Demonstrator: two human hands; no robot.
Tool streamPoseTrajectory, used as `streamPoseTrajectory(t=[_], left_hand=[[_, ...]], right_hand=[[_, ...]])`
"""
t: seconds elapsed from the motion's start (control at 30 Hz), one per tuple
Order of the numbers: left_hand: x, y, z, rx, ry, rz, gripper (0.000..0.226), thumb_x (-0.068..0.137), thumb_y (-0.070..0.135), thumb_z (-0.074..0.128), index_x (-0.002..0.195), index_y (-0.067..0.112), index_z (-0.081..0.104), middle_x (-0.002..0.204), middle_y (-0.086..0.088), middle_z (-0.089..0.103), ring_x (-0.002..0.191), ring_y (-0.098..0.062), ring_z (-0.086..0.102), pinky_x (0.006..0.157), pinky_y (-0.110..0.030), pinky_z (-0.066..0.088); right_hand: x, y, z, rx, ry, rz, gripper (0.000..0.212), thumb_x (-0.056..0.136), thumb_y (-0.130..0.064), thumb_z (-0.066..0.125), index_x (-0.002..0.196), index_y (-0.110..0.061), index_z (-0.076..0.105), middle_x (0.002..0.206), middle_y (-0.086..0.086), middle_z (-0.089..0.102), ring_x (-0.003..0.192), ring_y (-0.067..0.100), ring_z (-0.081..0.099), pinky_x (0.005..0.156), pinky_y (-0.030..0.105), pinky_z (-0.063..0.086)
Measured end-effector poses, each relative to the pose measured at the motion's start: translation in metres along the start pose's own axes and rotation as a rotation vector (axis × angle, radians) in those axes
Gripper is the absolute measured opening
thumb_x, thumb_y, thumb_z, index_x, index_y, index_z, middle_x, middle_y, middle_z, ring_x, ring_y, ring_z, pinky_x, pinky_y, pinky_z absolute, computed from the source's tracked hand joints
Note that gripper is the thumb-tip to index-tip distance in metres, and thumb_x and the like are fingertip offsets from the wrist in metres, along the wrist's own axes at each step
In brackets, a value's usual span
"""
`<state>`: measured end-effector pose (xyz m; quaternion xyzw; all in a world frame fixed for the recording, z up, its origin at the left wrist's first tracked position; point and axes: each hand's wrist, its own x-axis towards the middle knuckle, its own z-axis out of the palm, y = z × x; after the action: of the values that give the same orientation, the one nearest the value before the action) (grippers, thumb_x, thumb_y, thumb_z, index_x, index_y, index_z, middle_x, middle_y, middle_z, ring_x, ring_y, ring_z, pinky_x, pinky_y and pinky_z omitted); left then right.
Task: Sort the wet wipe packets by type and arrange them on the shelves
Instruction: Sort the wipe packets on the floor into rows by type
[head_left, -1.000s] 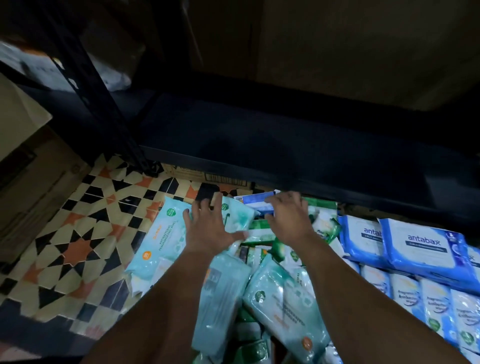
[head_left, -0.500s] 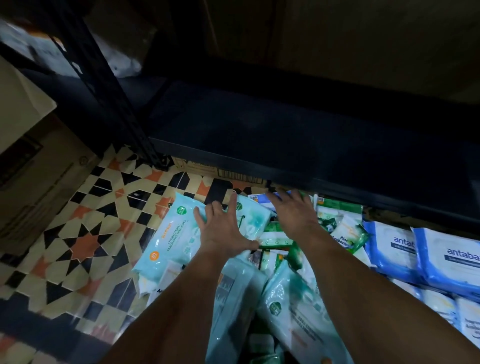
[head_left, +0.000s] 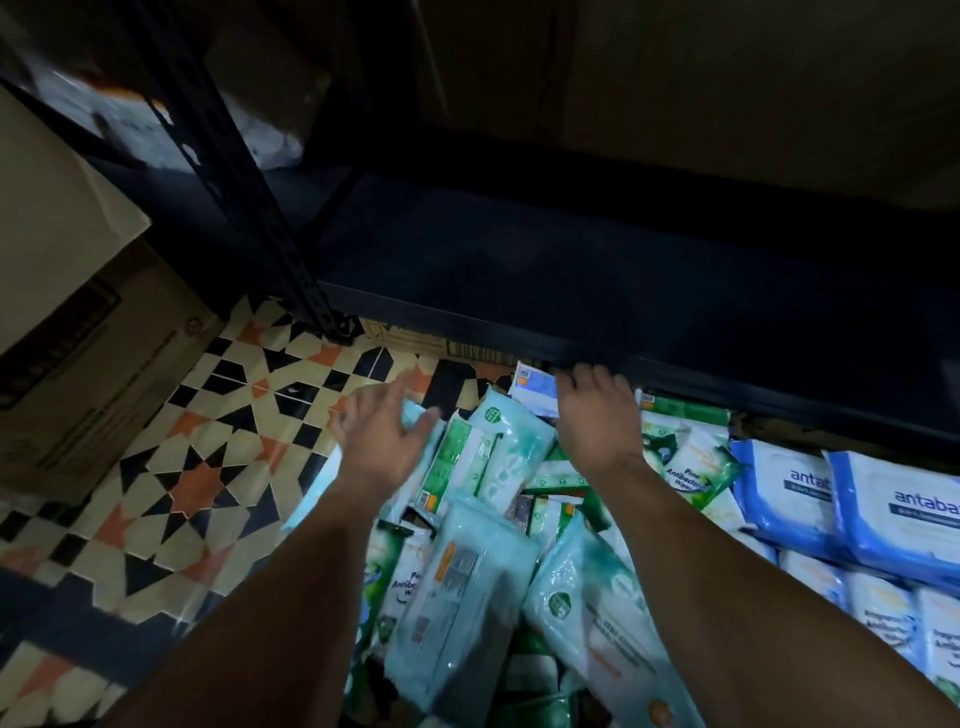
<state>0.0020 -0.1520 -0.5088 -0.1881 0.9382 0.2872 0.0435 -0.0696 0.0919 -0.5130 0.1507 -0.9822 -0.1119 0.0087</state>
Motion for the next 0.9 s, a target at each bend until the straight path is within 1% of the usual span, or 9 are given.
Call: streamPoseTrajectory(t=[0.07, 0.13, 0.2, 0.27, 0.4, 0.47, 0.6, 0.7, 0.9], left_hand=[[-0.002, -0.013, -0.006, 0.109, -0.049, -0.062, 0.092, 0.086, 0.063, 0.065, 0.158, 0.039, 0.014, 0.164, -0.004, 0.015, 0.151, -0.035, 0.006, 0.119, -0.066, 0.009], [-0.008, -0.017, -0.009, 0.181, -0.162, -0.058, 0.11, 0.075, 0.061, 0.077, 0.158, 0.044, 0.005, 0.164, 0.001, -0.002, 0.151, -0.036, -0.001, 0.115, -0.071, 0.013], [-0.015, -0.017, -0.013, 0.192, -0.255, -0.113, 0.123, 0.07, 0.048, 0.086, 0.155, 0.052, -0.002, 0.164, 0.002, -0.017, 0.151, -0.038, -0.005, 0.113, -0.072, 0.02], [-0.019, -0.019, -0.015, 0.194, -0.299, -0.182, 0.131, 0.062, 0.04, 0.089, 0.152, 0.059, -0.005, 0.164, -0.001, -0.023, 0.15, -0.044, 0.004, 0.111, -0.069, 0.027], [-0.025, -0.039, -0.021, 0.014, -0.157, -0.205, 0.131, 0.042, 0.051, 0.089, 0.145, 0.064, 0.01, 0.159, -0.009, 0.016, 0.134, -0.043, 0.04, 0.104, -0.064, 0.041], [-0.028, -0.055, -0.026, -0.093, -0.049, -0.247, 0.126, 0.045, 0.049, 0.09, 0.144, 0.064, 0.014, 0.15, -0.008, 0.029, 0.126, -0.038, 0.047, 0.097, -0.06, 0.049], [-0.034, -0.084, -0.048, -0.32, 0.149, -0.344, 0.12, 0.059, 0.023, 0.096, 0.152, 0.05, 0.025, 0.152, -0.009, 0.034, 0.135, -0.035, 0.042, 0.102, -0.055, 0.048], [-0.039, -0.102, -0.06, -0.334, 0.233, -0.369, 0.111, 0.066, 0.016, 0.093, 0.155, 0.037, 0.031, 0.149, -0.012, 0.036, 0.134, -0.034, 0.042, 0.094, -0.047, 0.049], [-0.043, -0.121, -0.057, -0.228, 0.153, -0.366, 0.108, 0.063, 0.022, 0.095, 0.154, 0.031, 0.037, 0.147, -0.012, 0.04, 0.131, -0.031, 0.044, 0.105, -0.047, 0.044]], right_hand=[[-0.002, -0.002, -0.016, -0.034, -0.029, 0.016, 0.051, 0.061, -0.018, 0.08, 0.109, -0.008, 0.068, 0.098, 0.013, 0.065, 0.095, 0.034, 0.055, 0.08, 0.04, 0.04], [-0.007, -0.005, -0.026, -0.028, -0.067, 0.067, 0.044, 0.071, -0.022, 0.074, 0.112, -0.009, 0.065, 0.104, 0.013, 0.064, 0.104, 0.035, 0.052, 0.085, 0.042, 0.037], [-0.017, -0.009, -0.031, 0.012, -0.095, 0.14, 0.041, 0.078, -0.027, 0.071, 0.114, -0.009, 0.063, 0.106, 0.012, 0.063, 0.104, 0.034, 0.051, 0.088, 0.042, 0.038], [-0.028, -0.012, -0.031, 0.095, -0.11, 0.195, 0.047, 0.086, -0.038, 0.068, 0.122, -0.008, 0.059, 0.113, 0.012, 0.061, 0.106, 0.032, 0.054, 0.093, 0.042, 0.039], [-0.044, -0.01, -0.03, 0.166, -0.095, 0.228, 0.062, 0.098, -0.05, 0.052, 0.14, -0.005, 0.045, 0.131, 0.015, 0.055, 0.119, 0.032, 0.053, 0.101, 0.042, 0.038], [-0.047, -0.008, -0.034, 0.187, -0.081, 0.238, 0.062, 0.099, -0.05, 0.05, 0.141, -0.005, 0.045, 0.131, 0.014, 0.056, 0.12, 0.031, 0.053, 0.099, 0.042, 0.039], [-0.05, -0.007, -0.039, 0.261, -0.062, 0.232, 0.058, 0.099, -0.051, 0.048, 0.136, -0.007, 0.049, 0.125, 0.012, 0.06, 0.117, 0.031, 0.054, 0.097, 0.042, 0.038], [-0.056, -0.012, -0.041, 0.354, -0.033, 0.209, 0.058, 0.1, -0.05, 0.048, 0.14, -0.008, 0.047, 0.123, 0.012, 0.061, 0.114, 0.031, 0.054, 0.095, 0.043, 0.037], [-0.063, -0.029, -0.036, 0.368, -0.082, 0.111, 0.061, 0.101, -0.051, 0.046, 0.148, -0.014, 0.039, 0.135, 0.01, 0.054, 0.12, 0.031, 0.054, 0.097, 0.042, 0.037]])
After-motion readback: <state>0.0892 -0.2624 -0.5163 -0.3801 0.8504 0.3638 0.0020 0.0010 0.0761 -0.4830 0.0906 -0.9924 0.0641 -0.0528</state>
